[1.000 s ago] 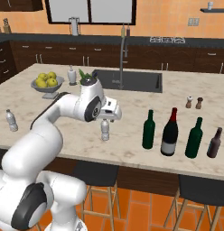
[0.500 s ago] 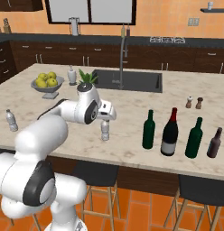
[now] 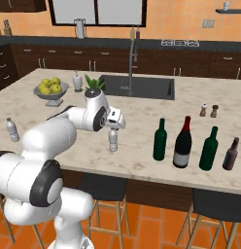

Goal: Move the plastic bottles in the middle to the plastics group, and the glass bottles in the middle to the glass group.

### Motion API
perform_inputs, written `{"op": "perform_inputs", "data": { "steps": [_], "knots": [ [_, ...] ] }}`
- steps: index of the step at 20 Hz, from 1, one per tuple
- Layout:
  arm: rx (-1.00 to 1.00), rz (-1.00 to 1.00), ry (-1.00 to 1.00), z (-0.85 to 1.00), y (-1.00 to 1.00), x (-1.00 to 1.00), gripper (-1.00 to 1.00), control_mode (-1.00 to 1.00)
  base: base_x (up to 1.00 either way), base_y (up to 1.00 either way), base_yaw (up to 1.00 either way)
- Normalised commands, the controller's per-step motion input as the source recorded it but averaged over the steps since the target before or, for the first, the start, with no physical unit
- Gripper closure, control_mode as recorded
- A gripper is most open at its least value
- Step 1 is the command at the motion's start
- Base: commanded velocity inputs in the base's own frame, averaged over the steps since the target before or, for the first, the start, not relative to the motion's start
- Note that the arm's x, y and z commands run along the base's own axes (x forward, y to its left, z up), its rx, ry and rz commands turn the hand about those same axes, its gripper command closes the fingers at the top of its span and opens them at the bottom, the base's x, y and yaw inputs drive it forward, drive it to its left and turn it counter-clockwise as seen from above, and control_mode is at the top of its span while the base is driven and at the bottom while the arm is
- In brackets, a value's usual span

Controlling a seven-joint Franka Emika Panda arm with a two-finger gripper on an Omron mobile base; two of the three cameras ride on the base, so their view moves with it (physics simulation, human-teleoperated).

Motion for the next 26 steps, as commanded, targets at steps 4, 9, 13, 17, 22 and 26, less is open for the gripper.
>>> {"op": "perform_inputs", "data": {
  "steps": [4, 9, 13, 17, 22, 26],
  "knots": [
    [0.05, -0.02, 0.0, -0.37, 0.0, 0.25, -1.0, -1.0, 0.0, 0.0, 0.0],
    [0.04, 0.0, -0.01, -0.34, 0.0, 0.18, -1.0, -1.0, 0.0, 0.0, 0.0],
    [0.0, 0.0, 0.0, -0.05, 0.0, 0.18, -1.0, -1.0, 0.0, 0.0, 0.0],
    [0.0, 0.0, 0.0, -0.01, 0.0, 0.2, -1.0, -1.0, 0.0, 0.0, 0.0],
    [0.0, 0.0, 0.0, -0.23, 0.0, 0.15, -1.0, -1.0, 0.0, 0.0, 0.0],
    [0.0, 0.0, 0.0, -0.2, 0.0, 0.02, -1.0, -1.0, 0.0, 0.0, 0.0]
  ]
}}
